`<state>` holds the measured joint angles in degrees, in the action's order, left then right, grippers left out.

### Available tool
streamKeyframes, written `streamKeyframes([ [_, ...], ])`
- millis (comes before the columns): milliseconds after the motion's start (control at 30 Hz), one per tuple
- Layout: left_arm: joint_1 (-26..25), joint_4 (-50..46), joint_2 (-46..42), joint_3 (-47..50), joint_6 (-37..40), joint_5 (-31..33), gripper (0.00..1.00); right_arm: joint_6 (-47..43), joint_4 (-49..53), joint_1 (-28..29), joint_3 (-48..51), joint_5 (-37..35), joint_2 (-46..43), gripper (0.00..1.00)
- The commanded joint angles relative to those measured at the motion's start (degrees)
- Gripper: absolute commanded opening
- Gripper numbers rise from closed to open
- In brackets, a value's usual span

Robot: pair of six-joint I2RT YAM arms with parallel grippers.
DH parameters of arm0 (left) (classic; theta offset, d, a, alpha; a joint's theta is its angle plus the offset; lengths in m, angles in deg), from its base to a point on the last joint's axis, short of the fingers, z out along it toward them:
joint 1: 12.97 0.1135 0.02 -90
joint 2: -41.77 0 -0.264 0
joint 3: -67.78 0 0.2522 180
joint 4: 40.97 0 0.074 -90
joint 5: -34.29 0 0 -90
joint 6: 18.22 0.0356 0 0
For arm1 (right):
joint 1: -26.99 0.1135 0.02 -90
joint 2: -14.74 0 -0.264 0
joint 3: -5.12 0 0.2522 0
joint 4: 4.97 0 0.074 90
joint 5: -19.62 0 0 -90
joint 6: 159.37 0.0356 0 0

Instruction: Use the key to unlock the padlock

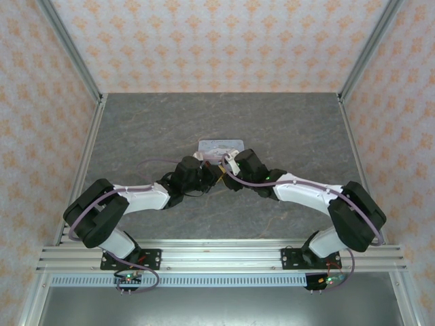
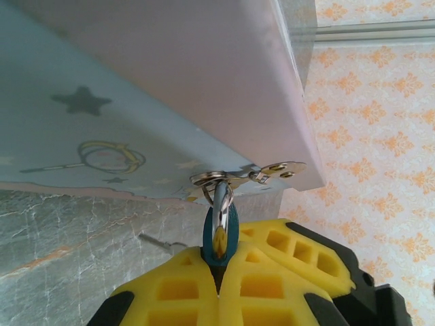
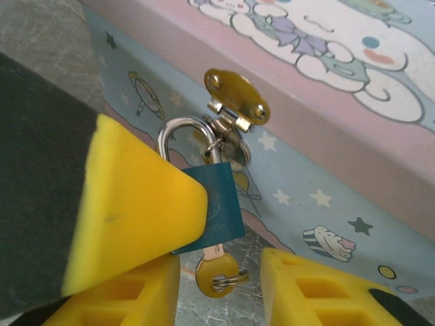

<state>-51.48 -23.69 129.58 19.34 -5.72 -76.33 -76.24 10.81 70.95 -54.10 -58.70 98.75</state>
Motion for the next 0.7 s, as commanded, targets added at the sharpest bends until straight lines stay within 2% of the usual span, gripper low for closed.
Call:
streamKeyframes([
  [0, -0.07, 1.28, -1.14, -1.01, 0.94, -0.61, 0.00, -1.18, 0.35, 0.33, -1.54, -2.01, 0.85, 0.33],
  [167, -0.08, 1.38, -0.93, -1.01, 0.88, -0.75, 0.00, -0.96, -0.55, 0.34, -2.45, -1.91, 1.86, 0.25],
  [433, -0.09, 2.34, 0.29, -0.40, 0.68, -0.98, 0.00, 1.34, -3.01, -0.52, -3.22, 1.43, 1.93, 0.01],
  [533, -0.08, 3.05, 0.69, 0.03, 0.41, -1.01, 0.00, 4.24, -5.31, -2.04, -2.42, 5.25, 1.36, 0.00],
  [667, -0.08, 3.19, 0.81, 0.46, 0.58, -0.67, 0.00, 10.15, -9.54, -4.93, -0.65, 13.81, 0.71, 0.00],
])
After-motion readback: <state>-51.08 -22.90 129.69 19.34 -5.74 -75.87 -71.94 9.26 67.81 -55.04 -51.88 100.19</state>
